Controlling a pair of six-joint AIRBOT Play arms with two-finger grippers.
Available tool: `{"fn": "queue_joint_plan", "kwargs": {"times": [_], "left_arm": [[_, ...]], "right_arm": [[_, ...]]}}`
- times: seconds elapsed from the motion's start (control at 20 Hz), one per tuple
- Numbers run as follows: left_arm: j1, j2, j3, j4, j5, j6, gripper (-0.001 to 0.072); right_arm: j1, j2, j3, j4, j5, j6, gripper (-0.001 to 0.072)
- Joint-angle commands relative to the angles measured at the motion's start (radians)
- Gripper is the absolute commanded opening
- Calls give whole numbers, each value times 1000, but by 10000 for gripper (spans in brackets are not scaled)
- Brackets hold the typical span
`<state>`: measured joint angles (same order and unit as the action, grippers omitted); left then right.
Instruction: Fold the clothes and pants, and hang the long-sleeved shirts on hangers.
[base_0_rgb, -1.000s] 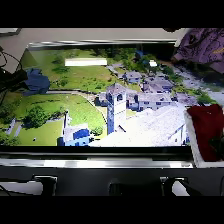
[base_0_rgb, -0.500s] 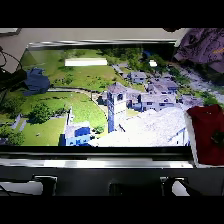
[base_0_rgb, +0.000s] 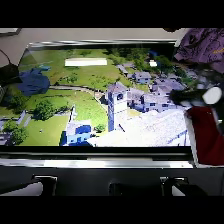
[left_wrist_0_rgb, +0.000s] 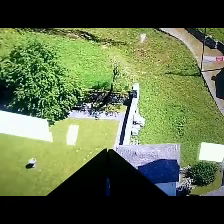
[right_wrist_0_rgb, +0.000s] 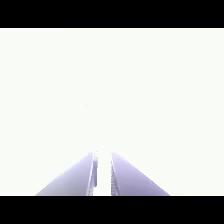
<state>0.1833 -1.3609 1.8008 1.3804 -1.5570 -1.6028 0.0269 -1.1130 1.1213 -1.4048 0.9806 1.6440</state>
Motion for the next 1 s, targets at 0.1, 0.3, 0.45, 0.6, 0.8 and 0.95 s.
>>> {"fn": "queue_joint_plan", "kwargs": {"times": [0.1, 0.3, 0.45, 0.6, 0.8, 0.95], "left_arm": [[-10, 277, -428, 1, 216, 37, 14], [-10, 355, -562, 1, 254, 40, 15], [-10, 348, -568, 0, 242, 14, 16], [-10, 346, -568, 0, 241, 14, 16], [-10, 346, -568, 0, 241, 14, 16], [-10, 346, -568, 0, 241, 14, 16]], "right_arm": [[432, -4, -8, 51, -44, -6, 106], [533, -4, -8, 43, -46, -6, 106], [531, -3, -7, 28, -35, -6, 107], [531, -3, -7, 28, -40, -7, 107], [531, -3, -7, 28, -40, -7, 107], [531, -3, -7, 28, -40, -7, 107]]}}
